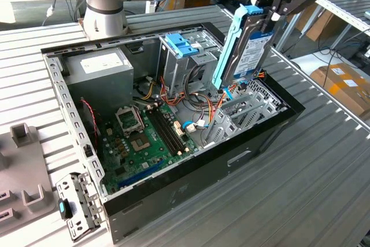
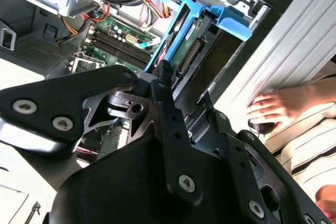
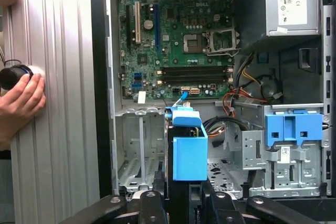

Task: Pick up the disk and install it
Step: 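Pick up the disk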

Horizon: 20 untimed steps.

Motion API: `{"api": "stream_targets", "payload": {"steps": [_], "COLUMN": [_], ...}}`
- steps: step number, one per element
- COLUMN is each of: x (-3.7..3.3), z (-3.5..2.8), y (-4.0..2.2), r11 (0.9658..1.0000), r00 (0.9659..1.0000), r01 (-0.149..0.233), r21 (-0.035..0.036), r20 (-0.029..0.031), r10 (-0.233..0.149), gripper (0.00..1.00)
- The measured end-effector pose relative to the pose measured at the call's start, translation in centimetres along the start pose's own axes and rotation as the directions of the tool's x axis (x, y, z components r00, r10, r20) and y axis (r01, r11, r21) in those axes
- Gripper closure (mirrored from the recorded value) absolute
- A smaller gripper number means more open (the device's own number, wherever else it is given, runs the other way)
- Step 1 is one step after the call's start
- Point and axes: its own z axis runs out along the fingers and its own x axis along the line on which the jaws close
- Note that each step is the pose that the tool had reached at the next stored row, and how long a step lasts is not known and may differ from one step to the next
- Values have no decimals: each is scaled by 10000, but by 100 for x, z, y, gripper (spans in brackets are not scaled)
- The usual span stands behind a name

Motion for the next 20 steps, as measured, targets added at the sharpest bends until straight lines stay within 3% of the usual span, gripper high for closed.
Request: {"api": "stream_targets", "payload": {"steps": [1,4,9,11,12,13,14,15,18,20], "x": [64,170,300,348,358,371,377,379,387,386], "z": [2,5,8,8,9,10,10,10,10,10], "y": [-7,-17,-33,-41,-42,-43,-43,-43,-51,-101], "r11": [10000,10000,10000,10000,10000,10000,10000,10000,10000,10000], "r00": [10000,10000,10000,9999,9997,9987,9977,9975,9975,9975], "r01": [-4,-12,-30,-37,-40,-45,-48,-49,-47,-49], "r21": [0,0,-3,-6,-11,-22,-30,-30,-31,-31], "r20": [3,8,51,143,248,511,675,703,705,704], "r10": [4,12,30,37,40,46,50,51,49,51], "gripper": [65,65,65,65,65,65,65,65,65,65]}}
